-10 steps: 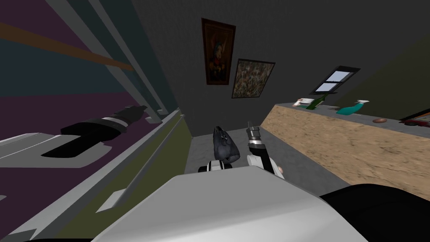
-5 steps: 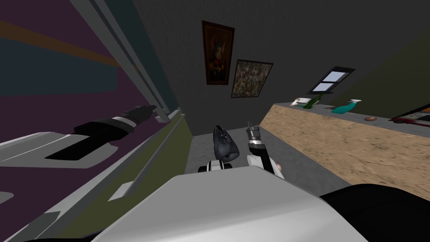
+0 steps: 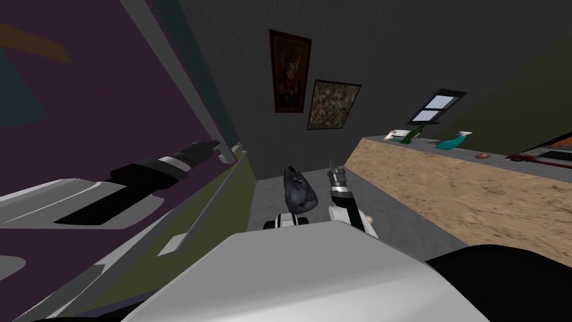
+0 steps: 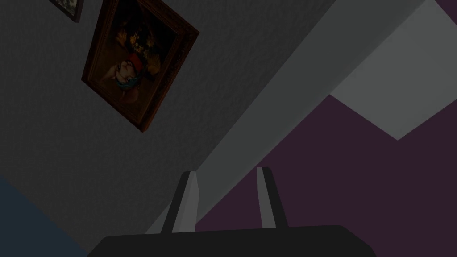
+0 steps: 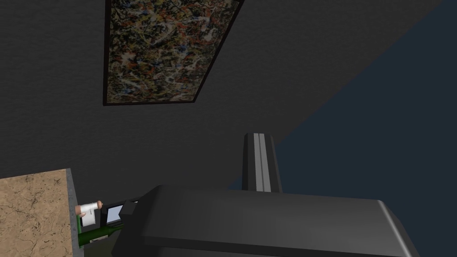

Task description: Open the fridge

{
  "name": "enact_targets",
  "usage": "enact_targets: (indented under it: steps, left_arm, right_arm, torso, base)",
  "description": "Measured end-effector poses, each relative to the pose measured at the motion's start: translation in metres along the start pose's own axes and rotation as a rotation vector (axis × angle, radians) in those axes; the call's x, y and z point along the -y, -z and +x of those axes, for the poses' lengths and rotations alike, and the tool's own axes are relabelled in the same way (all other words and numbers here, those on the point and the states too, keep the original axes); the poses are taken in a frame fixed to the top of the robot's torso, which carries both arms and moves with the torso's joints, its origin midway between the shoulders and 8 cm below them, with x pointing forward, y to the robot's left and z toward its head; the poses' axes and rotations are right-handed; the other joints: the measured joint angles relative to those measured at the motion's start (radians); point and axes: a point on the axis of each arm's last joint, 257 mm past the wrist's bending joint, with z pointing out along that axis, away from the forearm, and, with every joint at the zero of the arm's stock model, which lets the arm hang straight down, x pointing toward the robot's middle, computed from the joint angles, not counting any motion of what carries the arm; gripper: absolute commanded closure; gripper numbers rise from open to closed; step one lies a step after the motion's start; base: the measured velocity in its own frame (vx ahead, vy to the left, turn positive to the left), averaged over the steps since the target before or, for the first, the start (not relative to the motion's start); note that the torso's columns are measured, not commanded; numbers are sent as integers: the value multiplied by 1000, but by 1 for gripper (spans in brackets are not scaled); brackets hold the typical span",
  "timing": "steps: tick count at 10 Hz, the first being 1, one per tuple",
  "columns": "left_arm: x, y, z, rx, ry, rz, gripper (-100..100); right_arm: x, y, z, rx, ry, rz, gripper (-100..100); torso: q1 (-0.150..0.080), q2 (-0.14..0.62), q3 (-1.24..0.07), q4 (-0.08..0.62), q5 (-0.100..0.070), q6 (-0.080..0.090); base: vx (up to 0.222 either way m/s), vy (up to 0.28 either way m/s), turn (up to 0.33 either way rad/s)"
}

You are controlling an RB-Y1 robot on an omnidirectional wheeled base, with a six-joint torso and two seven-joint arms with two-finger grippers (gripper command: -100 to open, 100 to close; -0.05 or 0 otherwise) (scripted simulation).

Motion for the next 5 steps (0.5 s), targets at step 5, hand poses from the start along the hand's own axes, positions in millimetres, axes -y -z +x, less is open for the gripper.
enact_targets:
  steps: [5]
  left_arm:
    - [31, 3, 26, -63, 19, 60, 100]
  right_arm:
    - [0, 0, 0, 0, 0, 0, 0]
  torso:
    - [2, -1, -1, -3, 2, 2]
  base:
    - [-61, 14, -38]
